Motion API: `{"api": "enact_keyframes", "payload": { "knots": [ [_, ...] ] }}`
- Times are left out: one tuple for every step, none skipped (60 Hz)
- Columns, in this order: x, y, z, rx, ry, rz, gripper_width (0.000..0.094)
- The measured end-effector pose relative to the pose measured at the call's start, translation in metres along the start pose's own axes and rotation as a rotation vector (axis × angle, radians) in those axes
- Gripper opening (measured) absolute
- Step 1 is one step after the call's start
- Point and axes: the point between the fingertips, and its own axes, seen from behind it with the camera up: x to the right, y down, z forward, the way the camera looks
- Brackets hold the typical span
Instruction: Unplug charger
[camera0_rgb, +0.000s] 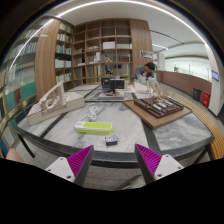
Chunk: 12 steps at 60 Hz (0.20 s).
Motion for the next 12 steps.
{"api": "enact_keyframes", "payload": {
  "knots": [
    [0.002, 0.0, 0.001, 0.001, -0.001, 0.007, 0.0848],
    [0.004, 0.001, 0.0, 0.003, -0.004, 0.015, 0.0849],
    [0.006, 0.001, 0.001, 0.005, -0.006, 0.023, 0.0849],
    [0.009, 0.001, 0.001, 0.009, -0.008, 0.031, 0.0849],
    [0.011, 0.0, 0.001, 0.012, -0.01, 0.04, 0.0848],
    [0.012, 0.0, 0.002, 0.015, -0.009, 0.05, 0.0849],
    [0.015, 0.0, 0.002, 0.017, -0.008, 0.059, 0.0848],
    [0.017, 0.0, 0.003, 0.018, -0.007, 0.07, 0.0846],
    [0.02, 0.001, 0.004, 0.021, -0.006, 0.08, 0.0844],
    [0.023, 0.001, 0.005, 0.022, -0.006, 0.09, 0.0838],
    [0.025, 0.003, 0.005, 0.019, -0.005, 0.098, 0.0833],
    [0.028, 0.005, 0.006, 0.012, -0.005, 0.102, 0.0831]
  ]
}}
